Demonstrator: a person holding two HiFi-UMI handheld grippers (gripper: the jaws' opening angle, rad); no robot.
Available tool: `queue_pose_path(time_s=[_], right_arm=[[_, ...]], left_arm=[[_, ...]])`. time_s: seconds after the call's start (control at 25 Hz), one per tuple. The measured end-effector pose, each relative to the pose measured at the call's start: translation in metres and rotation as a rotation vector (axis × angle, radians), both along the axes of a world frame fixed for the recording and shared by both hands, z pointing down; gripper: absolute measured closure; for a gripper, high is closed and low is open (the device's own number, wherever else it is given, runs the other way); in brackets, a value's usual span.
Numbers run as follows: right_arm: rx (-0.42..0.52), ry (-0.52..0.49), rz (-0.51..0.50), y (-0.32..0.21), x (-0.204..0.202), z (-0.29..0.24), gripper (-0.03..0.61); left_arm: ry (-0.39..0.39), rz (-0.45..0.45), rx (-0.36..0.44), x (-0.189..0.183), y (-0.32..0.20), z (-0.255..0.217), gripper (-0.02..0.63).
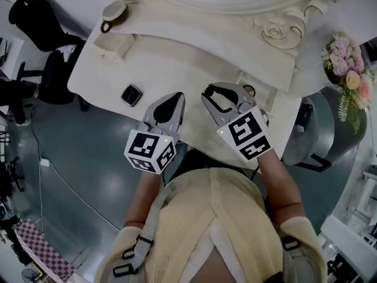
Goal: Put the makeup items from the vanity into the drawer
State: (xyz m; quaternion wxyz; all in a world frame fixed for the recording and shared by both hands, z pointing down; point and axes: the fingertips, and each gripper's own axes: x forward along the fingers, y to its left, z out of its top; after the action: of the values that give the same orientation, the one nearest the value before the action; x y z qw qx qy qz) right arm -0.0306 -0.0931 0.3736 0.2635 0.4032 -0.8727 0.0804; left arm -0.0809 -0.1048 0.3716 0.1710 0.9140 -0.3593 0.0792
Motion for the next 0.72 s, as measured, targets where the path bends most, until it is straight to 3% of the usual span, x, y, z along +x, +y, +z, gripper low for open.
queue_pose_path(time_s=[0.72], right_arm=[[0.052,0.036,0.278,0.017,0.102,-0.016,0.472]], left_arm=[[0.014,0.206,0.038,0.077,0.01,-0.014,0.612]])
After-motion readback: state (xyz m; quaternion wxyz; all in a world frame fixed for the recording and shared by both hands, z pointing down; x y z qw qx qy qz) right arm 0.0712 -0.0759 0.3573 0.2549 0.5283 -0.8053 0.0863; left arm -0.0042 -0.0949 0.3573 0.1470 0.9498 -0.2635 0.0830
